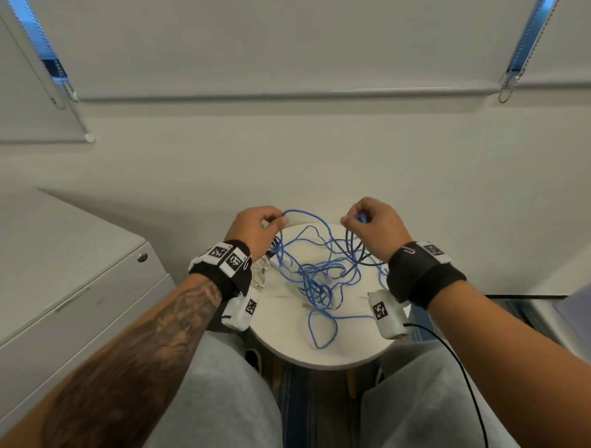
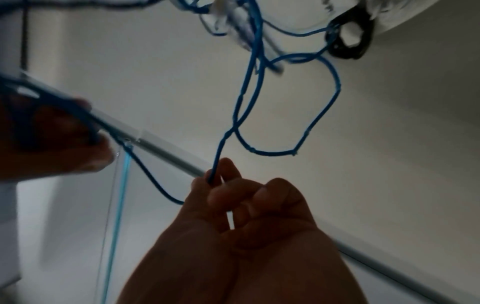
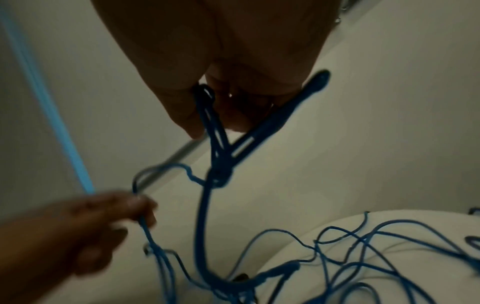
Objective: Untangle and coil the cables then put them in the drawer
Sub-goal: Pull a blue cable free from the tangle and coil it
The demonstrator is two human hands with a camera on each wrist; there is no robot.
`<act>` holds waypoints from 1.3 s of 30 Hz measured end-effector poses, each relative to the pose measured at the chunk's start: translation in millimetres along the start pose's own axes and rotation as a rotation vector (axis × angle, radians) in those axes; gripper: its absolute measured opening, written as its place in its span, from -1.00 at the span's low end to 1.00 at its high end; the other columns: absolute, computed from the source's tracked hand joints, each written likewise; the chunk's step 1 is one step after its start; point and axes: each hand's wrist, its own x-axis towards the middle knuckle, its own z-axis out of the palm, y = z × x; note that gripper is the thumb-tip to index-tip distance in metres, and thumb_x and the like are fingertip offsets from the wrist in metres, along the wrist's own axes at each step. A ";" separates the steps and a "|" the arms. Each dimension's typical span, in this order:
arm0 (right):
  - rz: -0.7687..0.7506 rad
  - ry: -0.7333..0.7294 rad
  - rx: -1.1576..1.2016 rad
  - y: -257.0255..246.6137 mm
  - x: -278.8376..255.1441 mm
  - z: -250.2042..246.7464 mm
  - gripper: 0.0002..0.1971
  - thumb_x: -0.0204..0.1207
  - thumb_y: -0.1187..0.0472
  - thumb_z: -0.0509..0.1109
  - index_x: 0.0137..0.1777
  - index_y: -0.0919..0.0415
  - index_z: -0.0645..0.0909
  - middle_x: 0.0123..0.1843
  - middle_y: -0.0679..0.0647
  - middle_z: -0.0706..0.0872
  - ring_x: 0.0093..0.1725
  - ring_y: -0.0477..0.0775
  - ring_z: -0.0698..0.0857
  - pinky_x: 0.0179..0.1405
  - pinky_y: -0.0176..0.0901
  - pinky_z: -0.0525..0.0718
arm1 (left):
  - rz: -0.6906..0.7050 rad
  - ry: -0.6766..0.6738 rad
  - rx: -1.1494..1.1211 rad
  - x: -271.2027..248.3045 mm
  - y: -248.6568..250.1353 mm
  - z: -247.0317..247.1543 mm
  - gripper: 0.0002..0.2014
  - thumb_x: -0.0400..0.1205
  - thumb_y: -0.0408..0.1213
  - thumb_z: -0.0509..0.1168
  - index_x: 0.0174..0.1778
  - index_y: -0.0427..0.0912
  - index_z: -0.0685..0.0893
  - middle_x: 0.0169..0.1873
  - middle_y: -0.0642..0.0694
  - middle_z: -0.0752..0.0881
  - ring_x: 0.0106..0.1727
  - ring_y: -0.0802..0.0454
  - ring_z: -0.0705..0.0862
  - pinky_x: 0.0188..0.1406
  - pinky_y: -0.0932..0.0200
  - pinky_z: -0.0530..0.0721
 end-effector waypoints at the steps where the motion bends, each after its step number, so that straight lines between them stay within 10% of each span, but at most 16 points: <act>1: -0.001 -0.044 -0.073 0.3 -1.4 5.5 -0.78 0.56 0.01 0.50 -0.12 0.16 0.68 -0.15 0.04 0.70 -0.17 0.01 0.63 -0.12 -0.16 0.51 | -0.001 -0.020 -0.075 1.0 8.8 0.0 -0.87 0.62 -0.12 0.39 -0.24 0.01 0.74 -0.31 0.08 0.77 -0.43 0.13 0.63 -0.28 0.16 0.61; 4: 0.027 -0.186 -0.221 -5.8 -4.5 17.4 -0.65 0.58 -0.29 0.34 0.06 -0.07 0.74 0.16 -0.02 0.62 0.13 0.00 0.62 0.17 -0.08 0.55 | 0.020 -0.031 -0.233 3.2 38.2 -3.4 -0.88 0.65 -0.22 0.37 -0.18 -0.12 0.73 -0.35 -0.06 0.75 -0.54 0.04 0.65 -0.50 0.17 0.59; 7: 0.028 -0.252 -0.201 -18.6 -4.4 19.2 -0.65 0.68 -0.17 0.27 0.15 0.02 0.75 0.28 0.03 0.69 0.26 0.07 0.64 0.27 -0.05 0.54 | 0.037 -0.028 -0.320 7.0 59.0 -7.6 -0.89 0.65 -0.25 0.37 -0.14 -0.18 0.74 -0.37 -0.08 0.71 -0.50 0.03 0.66 -0.56 0.20 0.57; 17: 0.125 -0.074 0.761 -62.3 14.0 -12.2 -0.63 0.83 0.05 0.07 -0.20 0.18 0.47 -0.17 0.22 0.78 -0.06 0.19 0.80 -0.14 0.06 0.78 | -0.210 0.159 -0.470 -14.4 33.1 18.5 -0.63 0.59 -0.27 0.39 0.27 0.07 0.48 0.17 0.01 0.57 -0.27 -0.02 0.59 -0.39 0.10 0.61; 22: 0.051 -0.075 0.770 -71.5 17.5 -22.7 -0.63 0.84 0.04 0.01 -0.14 0.19 0.47 -0.33 0.18 0.81 -0.01 0.39 0.78 -0.04 0.08 0.69 | -0.230 -0.065 -0.600 -54.7 35.5 48.8 -0.73 0.75 -0.01 0.18 0.12 -0.10 0.66 -0.01 -0.02 0.71 -0.33 0.08 0.59 -0.35 0.16 0.60; 25: 0.044 -0.135 0.721 -74.3 13.9 -24.4 -0.63 0.84 0.03 0.03 -0.11 0.22 0.48 -0.49 0.14 0.70 -0.14 0.38 0.81 -0.17 0.01 0.68 | -0.158 0.053 -0.460 -55.8 38.0 59.3 -0.82 0.69 -0.07 0.30 0.17 0.02 0.57 0.14 0.07 0.63 -0.15 0.12 0.62 -0.22 0.32 0.59; 30: -0.010 -0.212 0.540 -81.8 4.6 -36.3 -0.61 0.81 0.01 0.13 -0.08 0.26 0.61 -0.62 0.04 0.34 -0.55 0.11 0.59 -0.35 -0.15 0.61 | -0.134 0.028 -0.271 -19.1 41.6 47.1 -0.26 0.55 -0.10 0.49 0.61 0.08 0.27 0.40 0.21 0.32 -0.07 0.11 0.65 0.03 0.24 0.61; 34: -0.072 -0.178 0.540 -90.8 9.2 -45.0 -0.61 0.79 0.02 0.17 -0.09 0.28 0.65 -0.63 0.02 0.29 -0.60 0.08 0.44 -0.44 -0.17 0.49 | -0.073 -0.176 -0.062 2.3 30.2 48.9 -0.78 0.54 -0.07 0.48 0.06 -0.01 0.69 -0.02 0.03 0.73 -0.09 -0.06 0.71 0.06 -0.04 0.70; 39: -0.136 0.103 0.561 -93.9 23.8 -63.9 -0.61 0.81 0.07 0.13 -0.19 0.24 0.57 -0.65 -0.04 0.33 -0.64 0.02 0.41 -0.48 -0.14 0.36 | -0.149 -0.204 -0.038 1.4 7.5 58.2 -0.81 0.60 -0.10 0.41 -0.24 -0.10 0.62 -0.42 0.03 0.56 -0.32 0.01 0.54 -0.17 0.13 0.53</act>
